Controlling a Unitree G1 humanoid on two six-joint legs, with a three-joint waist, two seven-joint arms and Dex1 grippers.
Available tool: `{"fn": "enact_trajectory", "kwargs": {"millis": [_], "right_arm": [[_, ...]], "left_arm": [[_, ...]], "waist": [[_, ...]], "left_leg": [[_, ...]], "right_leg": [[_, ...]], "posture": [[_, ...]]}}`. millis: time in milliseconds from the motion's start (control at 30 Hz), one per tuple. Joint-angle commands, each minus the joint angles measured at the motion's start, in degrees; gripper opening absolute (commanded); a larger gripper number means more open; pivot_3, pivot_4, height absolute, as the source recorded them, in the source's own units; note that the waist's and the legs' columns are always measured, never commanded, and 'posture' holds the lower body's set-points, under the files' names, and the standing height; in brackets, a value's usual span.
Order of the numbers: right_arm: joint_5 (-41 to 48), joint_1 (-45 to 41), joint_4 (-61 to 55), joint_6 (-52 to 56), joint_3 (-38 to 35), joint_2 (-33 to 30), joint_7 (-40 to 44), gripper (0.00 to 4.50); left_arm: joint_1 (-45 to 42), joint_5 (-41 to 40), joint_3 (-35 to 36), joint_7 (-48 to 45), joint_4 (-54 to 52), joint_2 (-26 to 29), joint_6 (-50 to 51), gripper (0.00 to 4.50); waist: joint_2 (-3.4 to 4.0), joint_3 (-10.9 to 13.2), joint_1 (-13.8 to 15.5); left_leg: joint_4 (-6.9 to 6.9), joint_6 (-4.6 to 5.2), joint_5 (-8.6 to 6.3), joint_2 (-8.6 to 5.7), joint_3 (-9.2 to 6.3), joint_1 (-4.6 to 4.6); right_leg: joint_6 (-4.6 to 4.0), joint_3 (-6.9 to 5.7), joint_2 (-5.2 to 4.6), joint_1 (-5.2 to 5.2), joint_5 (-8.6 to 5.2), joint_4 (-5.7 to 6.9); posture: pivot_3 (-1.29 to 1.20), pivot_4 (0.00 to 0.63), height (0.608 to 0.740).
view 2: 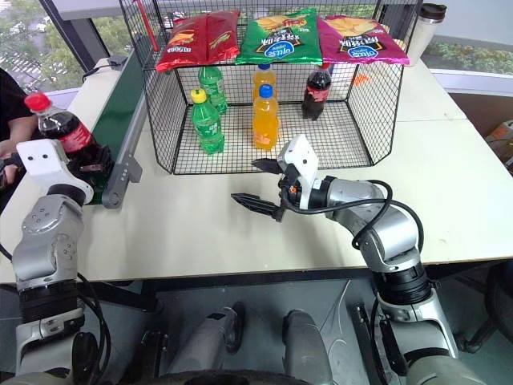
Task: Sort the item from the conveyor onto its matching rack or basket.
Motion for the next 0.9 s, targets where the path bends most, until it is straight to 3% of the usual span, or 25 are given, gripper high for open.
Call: {"fn": "enact_trajectory", "kwargs": {"millis": [33, 133, 400, 500, 667, 900], "right_arm": [[0.0, -0.1, -2.0, -1.3, -0.6, -0.3, -0.2, 4.50], [0.0, -0.3, -1.9, -1.3, -0.6, -0.4, -0.3, 4.50], [0.9, -1.0, -2.7, -0.1, -1.7, -0.3, -1.7, 4.50], [2.9, -2.6, -2.9, 1.2, -3.7, 0.2, -3.0, 4.50], [5.8, -5.2, -2.7, 3.4, -6.3, 0.7, -4.8, 4.50], [8.0, -6.7, -3.4, 5.5, -7.1, 1.1, -6.9, 4.50]], "left_arm": [[-0.1, -2.1, 0.3, -3.0, -2.5, -0.3, -3.1, 3.96], [-0.5, -7.5, 0.6, -6.9, -5.3, -1.0, -1.7, 2.90], [-3.2, -18.3, -0.9, -13.3, -10.9, 1.0, 7.0, 2.88], [-2.7, -19.7, -6.8, -20.8, -12.8, 3.6, 9.8, 2.88], [-1.9, -12.0, -21.4, -32.3, -10.6, 6.2, 4.4, 2.88], [-7.0, -4.7, -34.2, -41.8, -4.3, 2.3, -4.9, 2.88]], "waist": [[0.00, 0.0, 0.0], [0.00, 0.0, 0.2], [-0.06, 0.0, 0.0], [-0.05, 0.0, -0.1], [-0.04, 0.0, 0.1], [-0.02, 0.1, 0.0]], "left_leg": [[0.00, 0.00, 0.00, 0.00, 0.00, 0.00], [0.00, 0.00, 0.00, 0.00, 0.00, 0.00], [0.01, 0.00, 0.00, 0.01, -0.02, -0.03], [0.01, 0.00, 0.00, 0.01, 0.00, -0.02], [0.01, 0.00, 0.00, -0.02, 0.03, -0.02], [-0.09, 0.00, 0.00, 0.02, 0.02, -0.06]], "right_leg": [[0.00, 0.00, 0.00, 0.00, 0.00, 0.00], [0.00, -0.01, 0.00, 0.02, 0.00, 0.00], [0.00, -0.02, 0.01, -0.01, 0.00, -0.01], [-0.01, -0.01, 0.02, -0.01, 0.00, -0.01], [-0.03, 0.00, 0.02, 0.02, -0.01, -0.03], [-0.04, 0.03, -0.02, -0.09, -0.01, -0.06]], "posture": [[0.00, 0.150, 0.738], [0.00, 0.150, 0.738], [0.00, 0.150, 0.738], [0.00, 0.150, 0.738], [0.00, 0.150, 0.738], [0.00, 0.150, 0.738]]}}
